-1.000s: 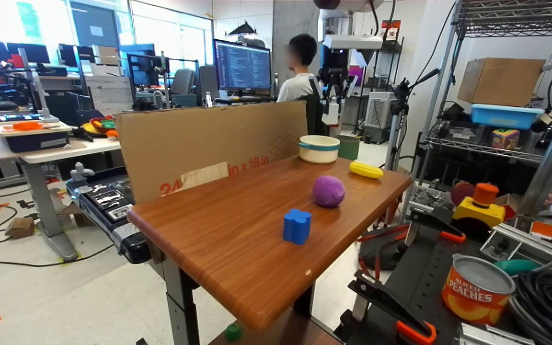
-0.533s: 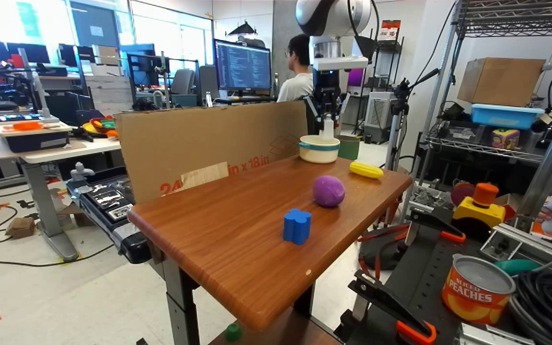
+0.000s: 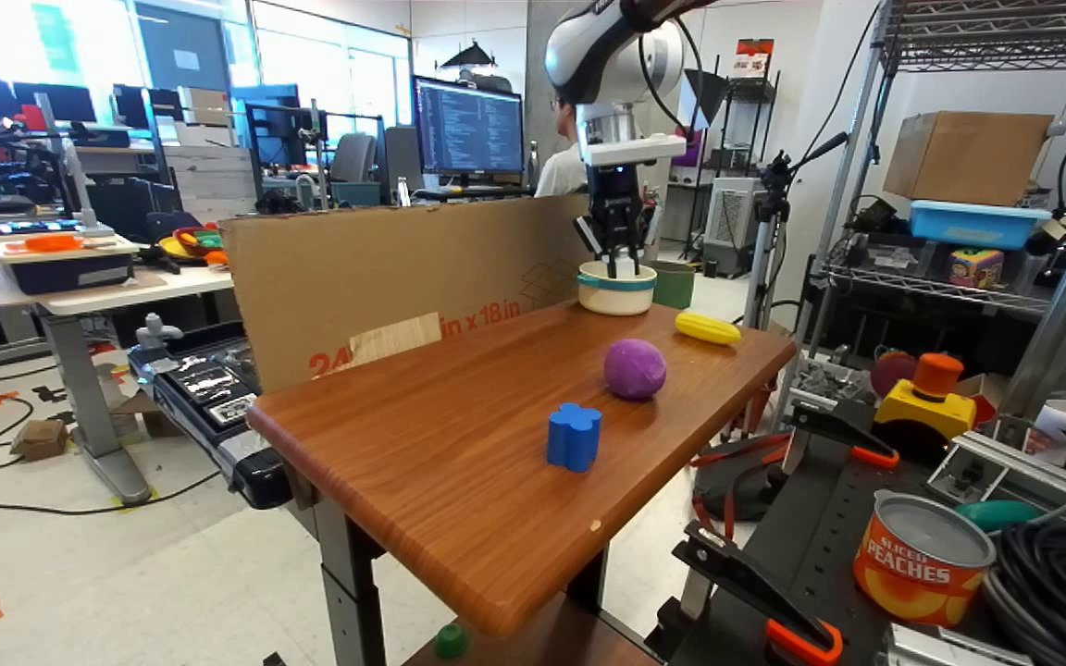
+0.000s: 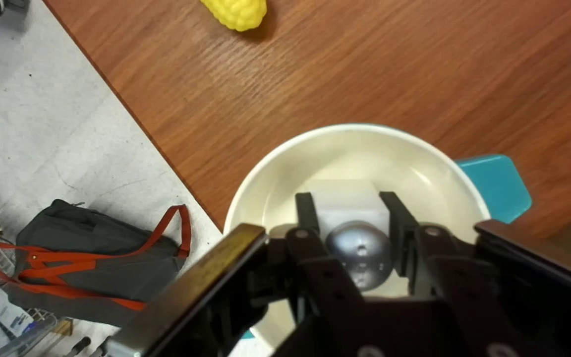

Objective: Pick up the bottle from the table and put it in the bowl

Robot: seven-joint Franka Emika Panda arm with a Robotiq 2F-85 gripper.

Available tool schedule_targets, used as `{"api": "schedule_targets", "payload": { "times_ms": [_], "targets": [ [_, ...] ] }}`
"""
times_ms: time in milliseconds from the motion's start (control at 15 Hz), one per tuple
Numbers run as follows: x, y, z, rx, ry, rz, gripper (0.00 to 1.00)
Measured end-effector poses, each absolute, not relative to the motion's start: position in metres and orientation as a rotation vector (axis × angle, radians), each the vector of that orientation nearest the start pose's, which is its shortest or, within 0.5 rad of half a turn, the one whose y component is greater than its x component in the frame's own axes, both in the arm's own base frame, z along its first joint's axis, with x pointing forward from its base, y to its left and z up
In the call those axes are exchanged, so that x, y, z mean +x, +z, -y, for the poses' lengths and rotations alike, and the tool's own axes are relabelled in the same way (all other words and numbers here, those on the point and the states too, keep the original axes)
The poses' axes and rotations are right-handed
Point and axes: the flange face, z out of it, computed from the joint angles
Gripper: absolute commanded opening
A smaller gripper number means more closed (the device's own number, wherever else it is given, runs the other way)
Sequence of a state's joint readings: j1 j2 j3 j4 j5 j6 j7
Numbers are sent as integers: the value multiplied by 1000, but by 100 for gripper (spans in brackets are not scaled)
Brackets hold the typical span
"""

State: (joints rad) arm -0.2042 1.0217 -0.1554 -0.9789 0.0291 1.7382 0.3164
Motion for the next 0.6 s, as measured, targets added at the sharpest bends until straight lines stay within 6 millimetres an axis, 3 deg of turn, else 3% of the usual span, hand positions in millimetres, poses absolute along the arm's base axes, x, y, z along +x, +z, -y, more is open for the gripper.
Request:
{"api": "schedule_targets", "payload": {
  "times_ms": [200,267,333,600],
  "targets": [
    [721,207,228,-3052,480,-1033,11],
    [722,203,230,-3050,491,-1040,43],
    [722,200,231,-3049,502,-1041,62],
    [729,209,228,-3057,486,-1029,89]
  ]
}}
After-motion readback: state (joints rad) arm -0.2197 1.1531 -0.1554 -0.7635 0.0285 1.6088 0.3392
